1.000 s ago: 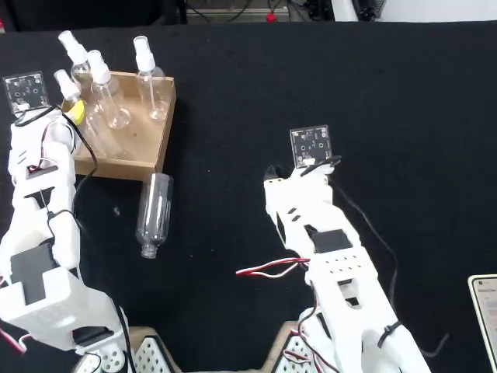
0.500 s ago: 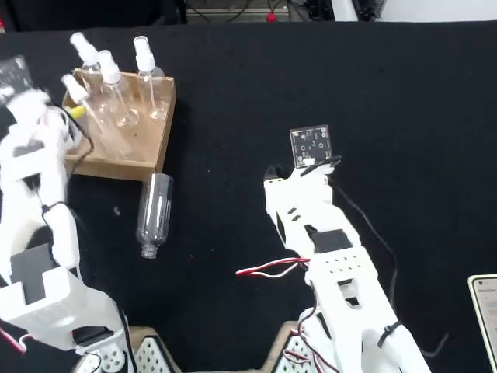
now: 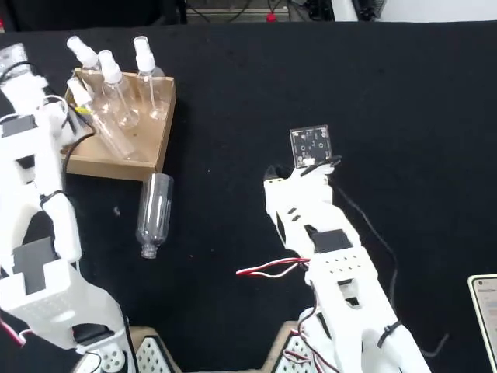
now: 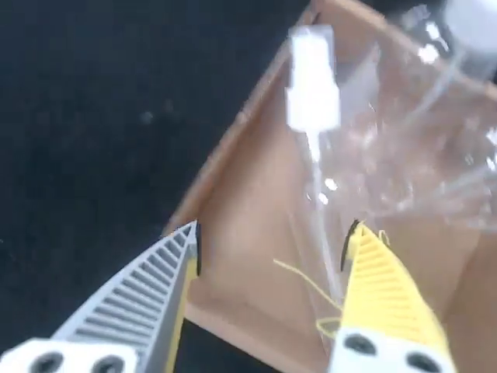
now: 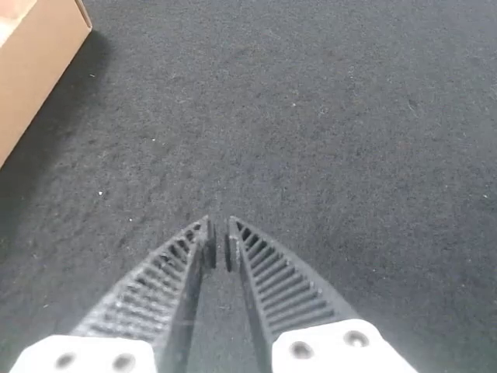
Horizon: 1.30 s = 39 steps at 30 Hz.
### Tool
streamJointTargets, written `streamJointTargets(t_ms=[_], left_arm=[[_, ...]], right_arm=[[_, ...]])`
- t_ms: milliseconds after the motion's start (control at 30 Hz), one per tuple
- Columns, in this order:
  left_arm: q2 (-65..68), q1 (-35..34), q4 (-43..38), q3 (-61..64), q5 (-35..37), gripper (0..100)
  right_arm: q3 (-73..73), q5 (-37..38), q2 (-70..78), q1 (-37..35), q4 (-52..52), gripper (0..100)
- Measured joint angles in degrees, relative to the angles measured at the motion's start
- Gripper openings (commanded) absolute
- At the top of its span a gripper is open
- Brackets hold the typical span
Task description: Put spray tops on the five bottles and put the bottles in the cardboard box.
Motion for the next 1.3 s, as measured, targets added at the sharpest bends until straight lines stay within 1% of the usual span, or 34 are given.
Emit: streamJointTargets(t_ms=[100,200,533,667,800,1000,1167,1300], left_arm=[[0.0,1.58,2.73,-0.26,0.0,29],[0.0,3.43,3.34,-0.26,0.44,29],[0.7,4.22,2.9,-0.26,9.67,29],[0.7,4.22,2.73,-0.26,11.34,29],[3.87,4.22,2.2,-0.88,13.8,29],[8.53,4.22,1.14,-2.46,14.86,29],[8.97,4.22,1.05,-3.08,14.68,29],[8.97,4.22,-1.05,-3.08,14.68,29]], right_arm=[[0.0,0.0,0.0,0.0,0.0,3.1],[0.0,0.0,0.0,0.0,0.0,3.1],[0.0,0.0,0.0,0.0,0.0,3.1],[0.0,0.0,0.0,0.0,0.0,3.1],[0.0,0.0,0.0,0.0,0.0,3.1],[0.0,0.0,0.0,0.0,0.0,3.1],[0.0,0.0,0.0,0.0,0.0,3.1],[0.0,0.0,0.0,0.0,0.0,3.1]])
